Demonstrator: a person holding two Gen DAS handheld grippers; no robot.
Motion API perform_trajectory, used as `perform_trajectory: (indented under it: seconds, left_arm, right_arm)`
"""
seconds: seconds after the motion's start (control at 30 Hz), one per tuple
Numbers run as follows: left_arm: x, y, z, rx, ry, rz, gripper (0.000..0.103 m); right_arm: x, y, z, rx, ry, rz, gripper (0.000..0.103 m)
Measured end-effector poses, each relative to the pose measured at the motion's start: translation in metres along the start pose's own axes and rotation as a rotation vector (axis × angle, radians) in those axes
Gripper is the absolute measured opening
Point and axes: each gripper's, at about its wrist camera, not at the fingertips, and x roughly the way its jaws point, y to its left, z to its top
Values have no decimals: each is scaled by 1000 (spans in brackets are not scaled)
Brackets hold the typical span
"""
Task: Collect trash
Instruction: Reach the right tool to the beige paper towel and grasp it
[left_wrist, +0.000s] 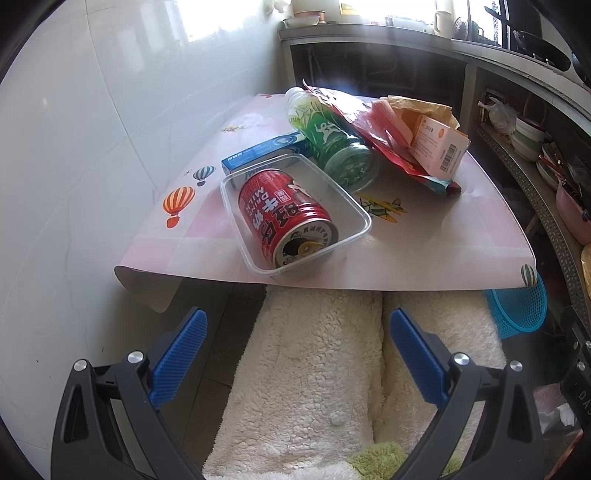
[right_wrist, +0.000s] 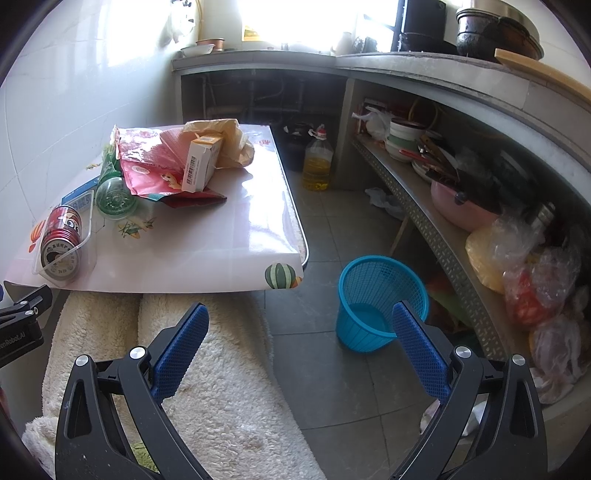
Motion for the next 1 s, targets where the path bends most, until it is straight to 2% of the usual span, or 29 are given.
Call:
perform_trajectory:
  seconds: [0.63,0.77,1.0]
  left_arm:
    - [5,4,6,-1,-4,1,97]
    - [6,9,21,-17,-13,-6,97]
    - [8,16,68,-41,-72,-54,97]
  right_arm:
    - [8,2,-2,15,7,26,95]
    - [11,-3,7,26,-10,41,95]
    - [21,-14,37,53,-66,62,95]
